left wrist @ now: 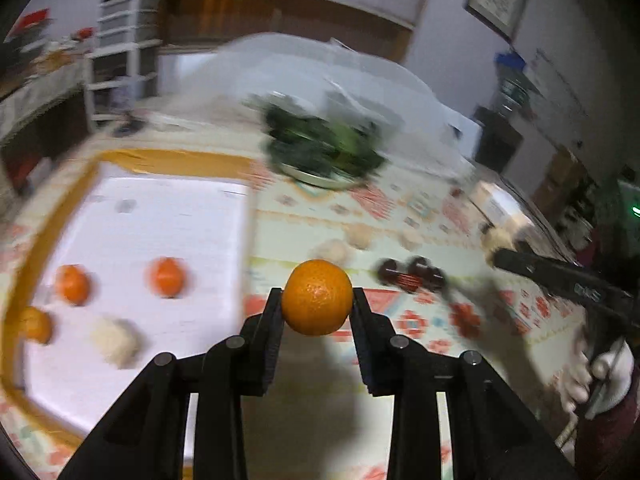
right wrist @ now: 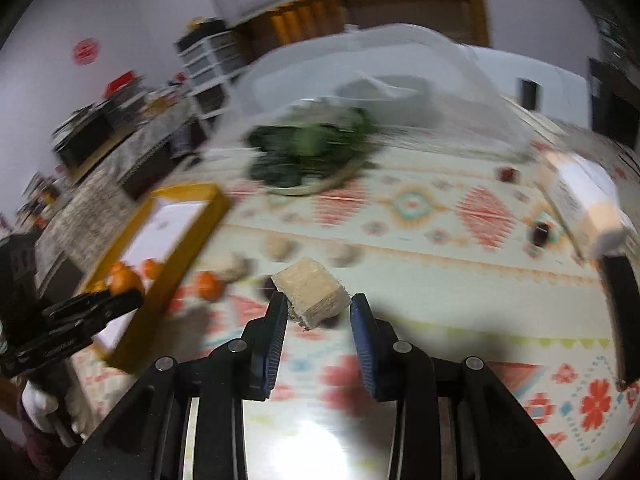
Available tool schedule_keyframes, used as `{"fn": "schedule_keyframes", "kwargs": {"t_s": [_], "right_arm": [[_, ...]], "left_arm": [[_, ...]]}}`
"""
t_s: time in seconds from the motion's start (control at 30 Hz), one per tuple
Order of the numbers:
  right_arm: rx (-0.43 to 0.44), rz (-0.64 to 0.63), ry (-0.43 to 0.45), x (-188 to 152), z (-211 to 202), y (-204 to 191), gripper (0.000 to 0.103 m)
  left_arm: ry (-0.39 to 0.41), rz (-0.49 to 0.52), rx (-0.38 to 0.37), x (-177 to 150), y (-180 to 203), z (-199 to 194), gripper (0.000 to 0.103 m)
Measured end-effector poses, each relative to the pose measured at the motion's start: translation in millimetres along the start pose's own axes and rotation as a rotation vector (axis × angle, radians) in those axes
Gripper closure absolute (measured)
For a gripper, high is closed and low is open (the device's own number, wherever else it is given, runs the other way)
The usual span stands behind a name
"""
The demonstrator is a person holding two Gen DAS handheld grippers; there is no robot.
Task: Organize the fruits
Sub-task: 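Grasp a mandarin orange with the left tool while the right tool grasps a beige cube, then place the orange in the tray with the left tool while the right tool drops the cube there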
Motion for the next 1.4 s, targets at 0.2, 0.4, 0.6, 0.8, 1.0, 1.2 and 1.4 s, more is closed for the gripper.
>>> {"fn": "schedule_keyframes", "kwargs": {"t_s": [0.2,0.4,0.6,0.8,1.0,1.2,1.4], "right_arm": [[0.163,-0.090,-0.053,4,58,-99,0.068],[0.245,-0.124,-0.144,-9,124,-161,0.068],[0.234,-0.154,-0.213,-22,172,-186,0.068],[0.214,-0.168,-0.261,-35,194,-192,0.068],[0.202,-0.178,-0.254,-38,200,-194,0.062],[0.206,-0.212,-0.194,-30,185,-201,0.043],[0.202,-0.169,-0.077,-16,133,-177,0.043]], "left_arm": [[0.001,-0.110,0.143,2,-92,-9,0.071],[-0.052,-0.169,0.220,-11,-153,7,0.071],[-0.076,-0.194,0.253,-18,-183,22,0.071],[-0.085,-0.223,0.235,-17,-190,30,0.071],[-0.075,-0.279,0.234,-11,-197,21,0.041],[-0.023,-0.349,0.246,-3,-205,-6,0.025],[0.029,-0.318,0.187,7,-165,-30,0.018]]}}
Point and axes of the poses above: each gripper's, at about its wrist camera, not at the fingertips, and z roughly the way its jaws point, y to its right, x to its top, the point moved 10 cm from there along z, roughly the way its jaws point, and after that the axes turned 14 degrees about x, right-handed, at the moved point
